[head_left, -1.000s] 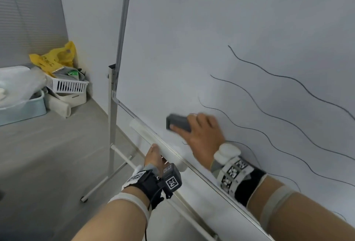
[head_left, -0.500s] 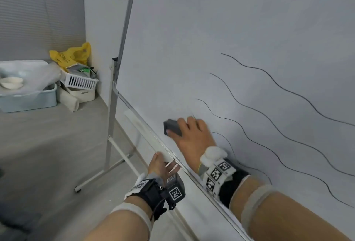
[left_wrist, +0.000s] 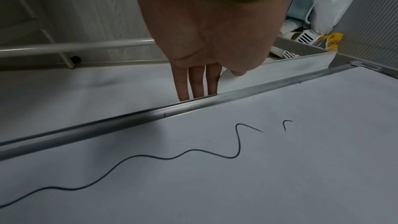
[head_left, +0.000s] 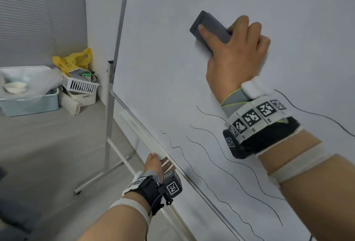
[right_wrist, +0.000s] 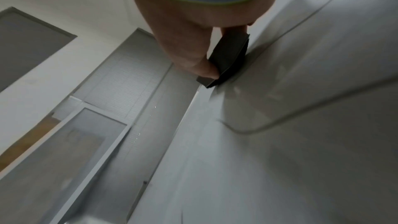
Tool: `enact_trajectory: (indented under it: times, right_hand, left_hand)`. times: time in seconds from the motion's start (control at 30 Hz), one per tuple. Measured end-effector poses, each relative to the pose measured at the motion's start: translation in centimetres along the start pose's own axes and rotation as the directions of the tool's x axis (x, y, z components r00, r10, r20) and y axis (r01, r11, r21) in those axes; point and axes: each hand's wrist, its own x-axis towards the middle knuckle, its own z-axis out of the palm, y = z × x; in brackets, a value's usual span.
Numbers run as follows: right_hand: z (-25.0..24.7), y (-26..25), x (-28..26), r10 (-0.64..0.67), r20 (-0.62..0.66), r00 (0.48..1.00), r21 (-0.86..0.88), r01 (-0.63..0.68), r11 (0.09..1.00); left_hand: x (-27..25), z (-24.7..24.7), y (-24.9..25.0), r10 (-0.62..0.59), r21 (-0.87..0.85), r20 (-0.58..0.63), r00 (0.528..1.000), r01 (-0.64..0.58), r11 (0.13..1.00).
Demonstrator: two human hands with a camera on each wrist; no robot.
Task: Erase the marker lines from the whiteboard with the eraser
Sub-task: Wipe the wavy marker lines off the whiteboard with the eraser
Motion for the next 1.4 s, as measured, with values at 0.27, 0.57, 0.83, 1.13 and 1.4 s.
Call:
enact_trajectory:
  times: [0.27, 0.57, 0.83, 1.13, 1.4]
  right_hand:
    - [6.8, -7.1, -19.2, -0.486, 0.450, 0.749, 0.239, 0.423, 0.874]
    - [7.3, -9.0, -16.8, -0.496, 0.405, 0.769, 0.285, 0.409, 0.867]
    - [9.0, -11.2, -20.4, -0.624, 0.575, 0.528, 0.311, 0.564, 0.764]
    - [7.8, -9.6, -18.7, -0.545, 0.451, 0.706, 0.242, 0.491, 0.837]
    - [4.2, -4.2, -16.5, -0.489, 0.317, 0.813, 0.225, 0.436, 0.871]
  left_hand:
    - [1.5, -0.3, -0.3, -0.007, 0.097, 0.089, 0.996, -0.001, 0.995]
    - [2.9, -1.2, -0.6, 0.005, 0.105, 0.094, 0.996, -0.015, 0.994]
    - [1.9, -2.3, 0.1, 0.078, 0.180, 0.139, 0.987, -0.103, 0.978]
    - [2.6, -2.1, 0.0, 0.008, 0.104, 0.105, 0.994, -0.019, 0.994]
    - [0.1, -0.9, -0.3, -0.001, 0.059, 0.121, 0.993, -0.006, 0.998]
